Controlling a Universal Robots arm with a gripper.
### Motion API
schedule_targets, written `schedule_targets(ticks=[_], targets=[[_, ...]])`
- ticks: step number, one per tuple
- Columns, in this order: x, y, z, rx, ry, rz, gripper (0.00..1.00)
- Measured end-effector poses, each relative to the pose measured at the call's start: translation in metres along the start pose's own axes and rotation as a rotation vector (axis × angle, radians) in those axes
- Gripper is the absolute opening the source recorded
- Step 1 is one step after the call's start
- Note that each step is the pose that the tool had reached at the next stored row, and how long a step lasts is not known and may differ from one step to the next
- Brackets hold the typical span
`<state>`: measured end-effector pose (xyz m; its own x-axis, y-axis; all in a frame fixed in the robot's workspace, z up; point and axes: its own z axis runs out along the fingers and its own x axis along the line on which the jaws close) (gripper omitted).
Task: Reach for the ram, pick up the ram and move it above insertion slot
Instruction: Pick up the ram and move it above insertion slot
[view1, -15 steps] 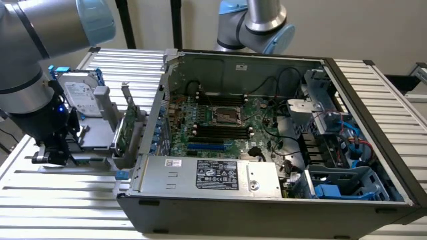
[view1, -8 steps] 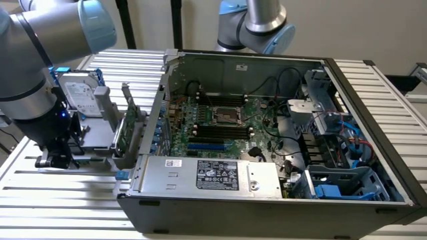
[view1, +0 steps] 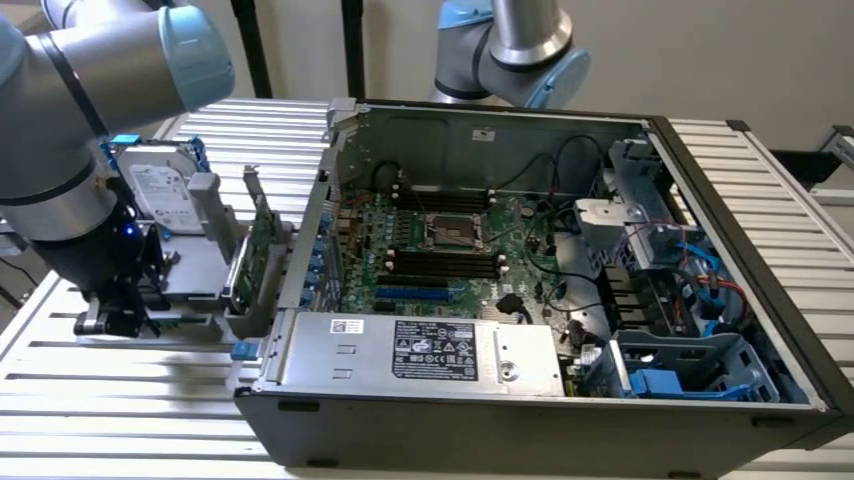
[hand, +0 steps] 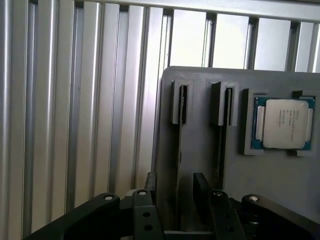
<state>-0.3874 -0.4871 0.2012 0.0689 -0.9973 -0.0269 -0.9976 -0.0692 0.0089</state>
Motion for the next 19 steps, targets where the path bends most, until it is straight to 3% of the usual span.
schedule_targets(ticks=[8, 11, 14, 19], targets=[[-0.0038, 0.0017, 0.0041, -0.0022, -0.0001, 0.0, 0.42], [-0.0038, 0.0018, 0.0047, -0.0024, 0.0, 0.0, 0.34], [-0.0038, 0.0017, 0.0048, -0.0024, 0.0001, 0.0, 0.16], [-0.0038, 0.0017, 0.0048, -0.0024, 0.0, 0.0, 0.14]])
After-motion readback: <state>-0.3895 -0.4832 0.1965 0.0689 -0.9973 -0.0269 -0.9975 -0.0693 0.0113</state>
